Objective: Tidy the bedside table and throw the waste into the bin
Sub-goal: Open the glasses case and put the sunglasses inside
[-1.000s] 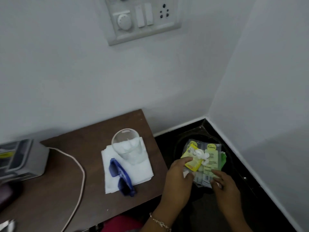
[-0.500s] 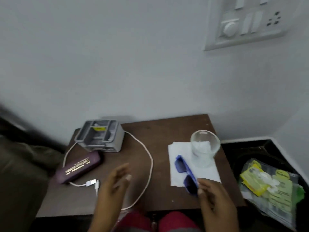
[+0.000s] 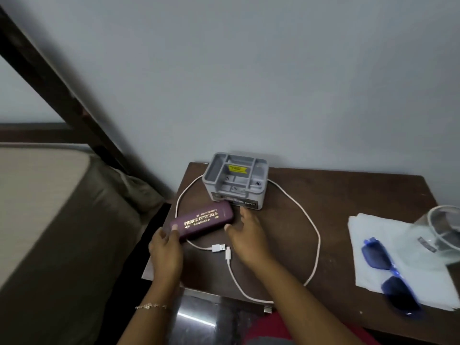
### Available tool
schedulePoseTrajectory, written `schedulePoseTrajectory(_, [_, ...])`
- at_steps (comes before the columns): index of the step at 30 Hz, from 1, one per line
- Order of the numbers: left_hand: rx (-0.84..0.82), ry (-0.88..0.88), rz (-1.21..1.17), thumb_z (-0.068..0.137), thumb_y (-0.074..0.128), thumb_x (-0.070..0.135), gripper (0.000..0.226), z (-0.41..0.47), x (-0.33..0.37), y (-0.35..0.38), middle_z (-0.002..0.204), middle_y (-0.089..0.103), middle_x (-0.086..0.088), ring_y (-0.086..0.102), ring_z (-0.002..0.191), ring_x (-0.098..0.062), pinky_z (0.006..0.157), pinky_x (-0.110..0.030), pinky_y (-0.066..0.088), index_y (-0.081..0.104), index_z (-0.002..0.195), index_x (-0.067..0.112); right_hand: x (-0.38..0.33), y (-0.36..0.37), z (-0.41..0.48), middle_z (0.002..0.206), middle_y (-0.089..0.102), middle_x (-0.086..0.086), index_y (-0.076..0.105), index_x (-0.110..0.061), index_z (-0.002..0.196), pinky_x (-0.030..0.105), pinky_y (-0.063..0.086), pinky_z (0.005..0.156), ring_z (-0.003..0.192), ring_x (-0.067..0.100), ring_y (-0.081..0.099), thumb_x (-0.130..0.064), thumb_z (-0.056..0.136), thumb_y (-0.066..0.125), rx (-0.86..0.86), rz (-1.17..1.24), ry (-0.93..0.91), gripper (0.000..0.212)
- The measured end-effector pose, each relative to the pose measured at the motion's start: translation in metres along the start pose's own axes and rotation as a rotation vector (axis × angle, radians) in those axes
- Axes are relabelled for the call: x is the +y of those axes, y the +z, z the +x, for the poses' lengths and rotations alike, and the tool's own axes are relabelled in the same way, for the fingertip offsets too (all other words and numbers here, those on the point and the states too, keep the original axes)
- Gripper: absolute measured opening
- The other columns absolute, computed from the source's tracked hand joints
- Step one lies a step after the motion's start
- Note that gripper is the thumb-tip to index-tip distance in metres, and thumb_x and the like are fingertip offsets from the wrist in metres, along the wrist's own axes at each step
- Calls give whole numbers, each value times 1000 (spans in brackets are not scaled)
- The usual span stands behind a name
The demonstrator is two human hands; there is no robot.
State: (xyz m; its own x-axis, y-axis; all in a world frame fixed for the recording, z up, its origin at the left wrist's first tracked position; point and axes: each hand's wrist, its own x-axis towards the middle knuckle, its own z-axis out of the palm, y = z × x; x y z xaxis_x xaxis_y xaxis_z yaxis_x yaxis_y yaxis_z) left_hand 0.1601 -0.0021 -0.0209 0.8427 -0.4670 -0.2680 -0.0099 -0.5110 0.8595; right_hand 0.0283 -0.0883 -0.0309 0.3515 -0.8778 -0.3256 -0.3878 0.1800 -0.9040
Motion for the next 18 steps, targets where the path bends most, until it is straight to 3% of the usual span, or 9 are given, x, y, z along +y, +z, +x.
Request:
schedulePoseTrajectory(2, [-14,10,7,71,41,65,72,14,-13,3,124,57,-16,52,118,-33,105,-50,39,57,121,16,-4,9,6,144,41,9,37,-15,142,40,33,112,132,24,42,-15,82,63,-42,-2,-14,65])
schedulePoseTrajectory(6, [-45,-23,-26,68,37,72,75,19,-21,-2,125,58,-11,54,116,-29,103,-51,41,56,123,25,-8,11,0,140,46,6,43,-17,138,38,39,107,124,20,49,-14,83,61,-37,8,-36,58])
schedulePoseTrajectory(10, [-101,120,-105,89,51,46,41,-19,2,1,122,60,-5,57,112,-20,99,-40,44,58,121,22,-7,-20,-27,122,60,3,52,-21,129,11,46,83,105,10,60,-8,86,58,90,121,-68,45])
schedulePoseTrajectory(12, [-165,201,-127,87,62,34,34,-39,6,11,120,61,-4,60,108,-15,92,-33,48,59,119,23,-2,-46,-45,107,66,-2,55,-23,122,7,44,73,93,2,62,-7,87,58,167,154,-63,39])
schedulePoseTrajectory(14, [-256,260,-134,81,71,23,37,-54,4,26,117,63,-2,63,100,-6,86,-25,52,60,116,24,6,-71,-61,97,66,-12,55,-26,119,11,44,73,86,-7,60,-6,87,58,232,161,-30,38])
schedulePoseTrajectory(16, [-321,306,-76,74,77,14,47,-67,5,41,115,61,0,62,94,4,81,-13,50,58,117,21,17,-91,-73,102,66,-9,56,-25,121,15,42,76,89,-3,60,-7,87,59,292,122,2,39])
schedulePoseTrajectory(18, [-364,349,-4,67,82,12,61,-75,2,52,117,58,1,61,99,0,88,-17,50,54,121,22,26,-103,-82,110,65,-2,55,-21,124,8,40,73,94,4,60,-8,87,60,305,92,41,40])
